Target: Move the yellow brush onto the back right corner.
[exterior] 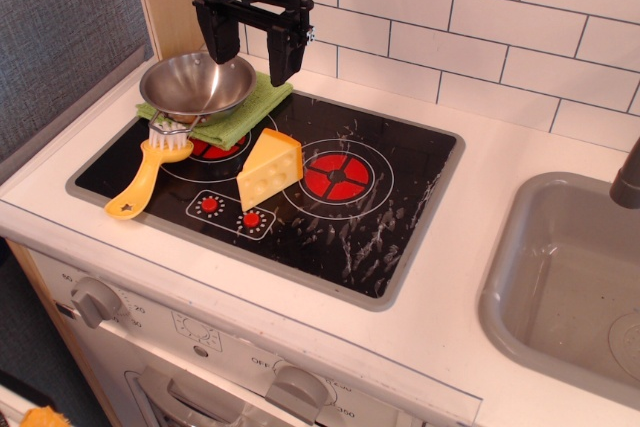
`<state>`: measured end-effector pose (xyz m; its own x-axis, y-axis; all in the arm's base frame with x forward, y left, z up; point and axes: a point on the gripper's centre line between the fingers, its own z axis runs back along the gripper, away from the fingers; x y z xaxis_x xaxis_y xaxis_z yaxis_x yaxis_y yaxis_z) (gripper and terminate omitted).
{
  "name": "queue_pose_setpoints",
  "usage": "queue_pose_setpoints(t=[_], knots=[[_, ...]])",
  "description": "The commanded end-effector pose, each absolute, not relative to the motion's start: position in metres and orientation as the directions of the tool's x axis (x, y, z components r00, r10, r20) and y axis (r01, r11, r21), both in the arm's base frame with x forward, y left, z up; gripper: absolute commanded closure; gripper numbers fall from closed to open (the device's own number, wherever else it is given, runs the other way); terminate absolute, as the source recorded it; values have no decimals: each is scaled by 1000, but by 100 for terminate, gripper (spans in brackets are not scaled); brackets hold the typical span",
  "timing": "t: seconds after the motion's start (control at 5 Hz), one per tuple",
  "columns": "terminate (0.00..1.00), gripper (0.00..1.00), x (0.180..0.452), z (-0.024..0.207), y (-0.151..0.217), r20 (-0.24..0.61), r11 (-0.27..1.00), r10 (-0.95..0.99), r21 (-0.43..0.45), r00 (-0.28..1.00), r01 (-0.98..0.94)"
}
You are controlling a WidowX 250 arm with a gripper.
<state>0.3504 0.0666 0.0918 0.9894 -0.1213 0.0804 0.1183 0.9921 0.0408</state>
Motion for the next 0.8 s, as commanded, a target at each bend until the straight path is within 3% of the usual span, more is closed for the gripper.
queue_pose_setpoints(t=[0.0,0.2,0.6], knots=[[0,0,350,92,67,80,992,-121,41,989,118],[0,0,333,93,80,85,998,-61,4,995,61],[0,0,261,108,98,116,998,-7,62,993,0]])
